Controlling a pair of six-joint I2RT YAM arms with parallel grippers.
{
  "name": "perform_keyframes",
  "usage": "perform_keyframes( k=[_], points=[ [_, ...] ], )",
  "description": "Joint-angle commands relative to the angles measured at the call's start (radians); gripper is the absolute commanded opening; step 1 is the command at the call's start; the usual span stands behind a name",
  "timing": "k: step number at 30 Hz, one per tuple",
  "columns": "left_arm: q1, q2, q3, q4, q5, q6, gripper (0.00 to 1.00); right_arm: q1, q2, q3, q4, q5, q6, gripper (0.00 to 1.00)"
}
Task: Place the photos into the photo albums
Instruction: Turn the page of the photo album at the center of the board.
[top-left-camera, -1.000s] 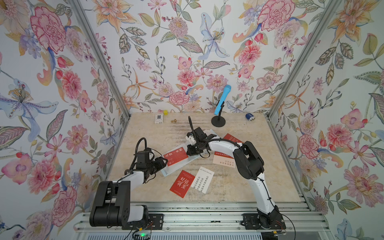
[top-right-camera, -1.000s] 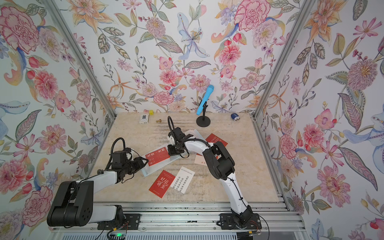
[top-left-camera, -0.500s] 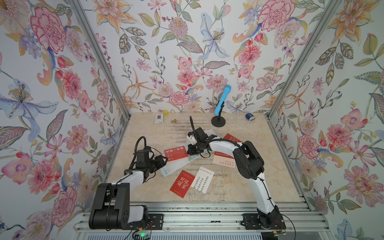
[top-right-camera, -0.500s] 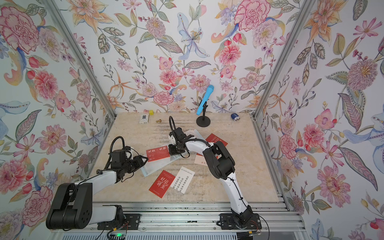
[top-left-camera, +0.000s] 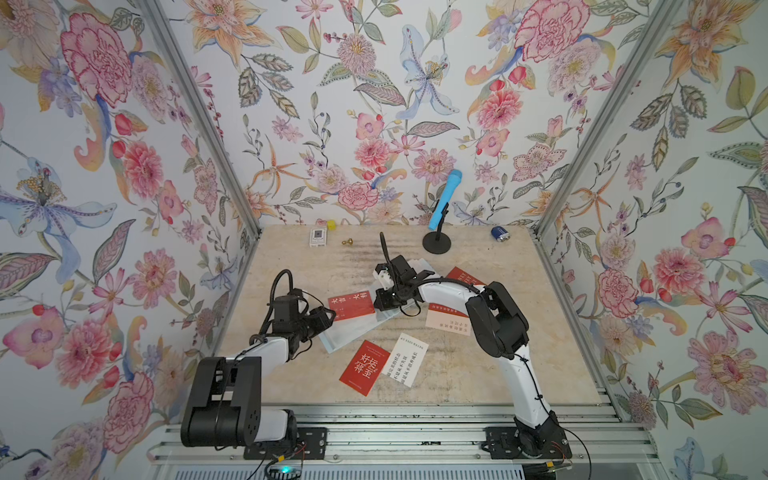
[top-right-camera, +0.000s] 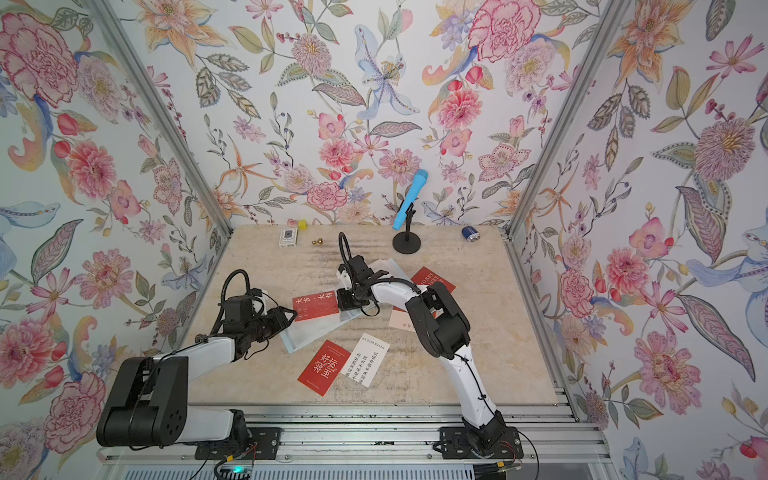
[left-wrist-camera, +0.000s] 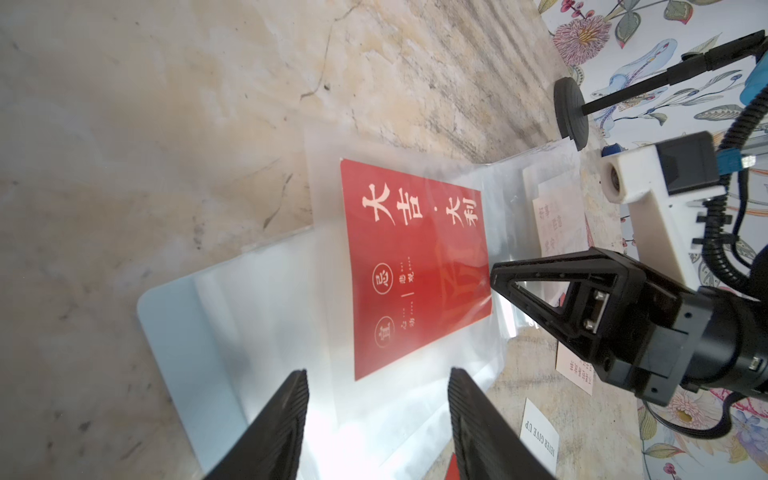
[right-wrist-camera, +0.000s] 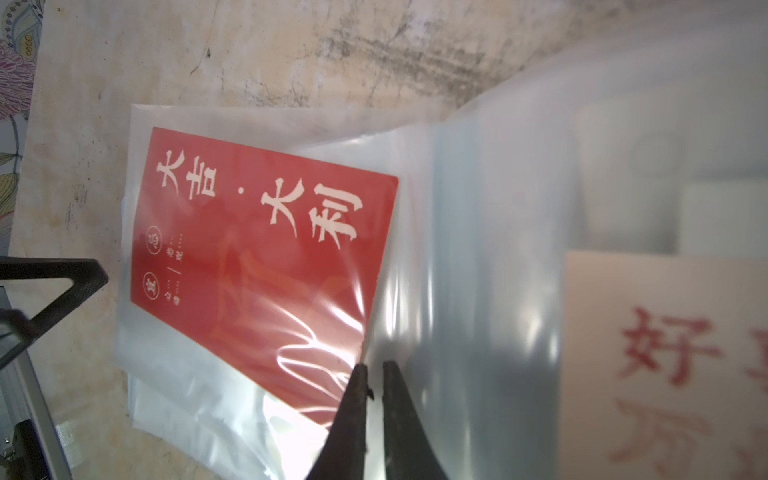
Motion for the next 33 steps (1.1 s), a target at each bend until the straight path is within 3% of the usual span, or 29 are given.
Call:
perform_keyframes(
  k=[1,19,33],
  points=[
    [0.004,0.034,0.031,0.045,0.008,-0.009,0.57,-0.015,0.045,-0.059,-0.101,0.067,-0.005,0.13],
    [0.003,0.091,0.046,0.117,0.048,-0.05,0.55,-0.019,0.035,-0.067,-0.1,0.063,-0.002,0.13],
    [0.003,0.106,0.067,0.046,-0.029,0.01,0.55,-0.02,0.034,-0.066,-0.1,0.061,-0.002,0.13]
  ],
)
